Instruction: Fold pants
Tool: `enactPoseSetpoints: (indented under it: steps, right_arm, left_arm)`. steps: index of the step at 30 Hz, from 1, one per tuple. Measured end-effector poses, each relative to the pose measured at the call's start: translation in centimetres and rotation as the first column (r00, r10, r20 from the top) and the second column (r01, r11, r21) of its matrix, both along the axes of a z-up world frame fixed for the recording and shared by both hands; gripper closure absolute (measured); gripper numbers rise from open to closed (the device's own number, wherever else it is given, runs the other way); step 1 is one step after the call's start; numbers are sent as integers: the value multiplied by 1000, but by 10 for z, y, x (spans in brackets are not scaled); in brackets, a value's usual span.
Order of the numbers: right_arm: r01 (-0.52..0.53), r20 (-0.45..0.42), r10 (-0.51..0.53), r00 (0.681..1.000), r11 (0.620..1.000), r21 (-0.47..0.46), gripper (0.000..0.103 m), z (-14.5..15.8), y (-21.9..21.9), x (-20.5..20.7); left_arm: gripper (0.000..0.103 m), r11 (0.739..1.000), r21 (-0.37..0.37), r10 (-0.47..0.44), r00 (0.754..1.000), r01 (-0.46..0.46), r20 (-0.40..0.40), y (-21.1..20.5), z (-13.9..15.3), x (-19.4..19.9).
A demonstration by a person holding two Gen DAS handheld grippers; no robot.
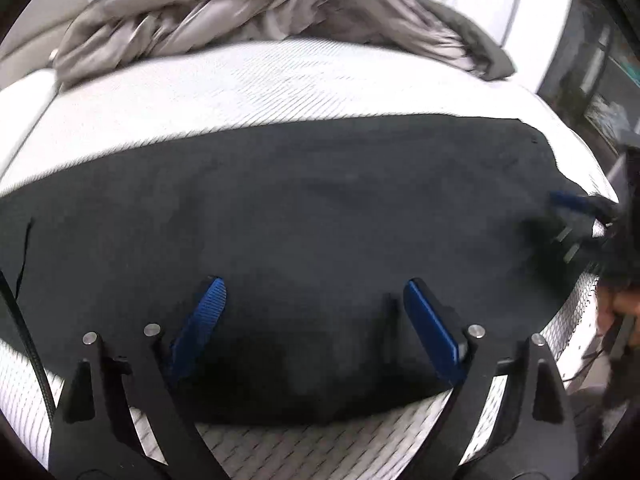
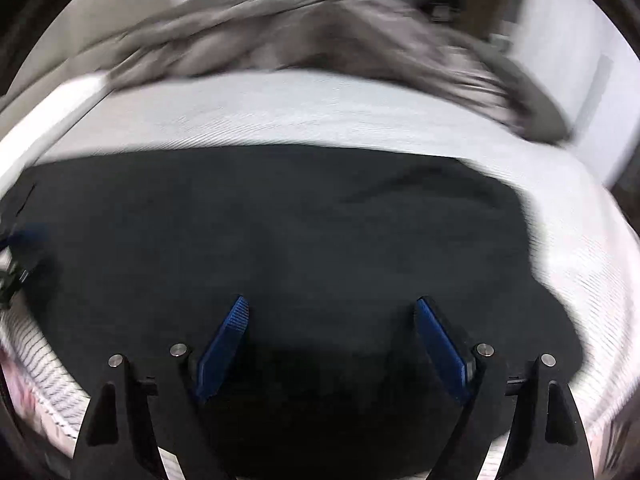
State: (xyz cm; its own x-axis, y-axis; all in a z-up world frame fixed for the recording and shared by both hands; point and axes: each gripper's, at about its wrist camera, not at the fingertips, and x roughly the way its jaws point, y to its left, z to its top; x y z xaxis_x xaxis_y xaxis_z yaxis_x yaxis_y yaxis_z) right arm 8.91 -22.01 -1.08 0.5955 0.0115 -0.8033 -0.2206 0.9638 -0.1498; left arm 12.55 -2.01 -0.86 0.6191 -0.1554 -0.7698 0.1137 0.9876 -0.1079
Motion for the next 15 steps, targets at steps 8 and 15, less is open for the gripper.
enactPoseSetpoints:
  steps: [8,15]
  right_arm:
    - [28,-16,-32,999,982,-184,16,-5,-6,8]
    - [365,87,-355,931,913,-182,13,0,-94,25]
  left_arm:
    - [12,993,118,-7,999,14,-54,19,-20,13]
    - [13,978,88,193,979,-187,-63,103,-19,9]
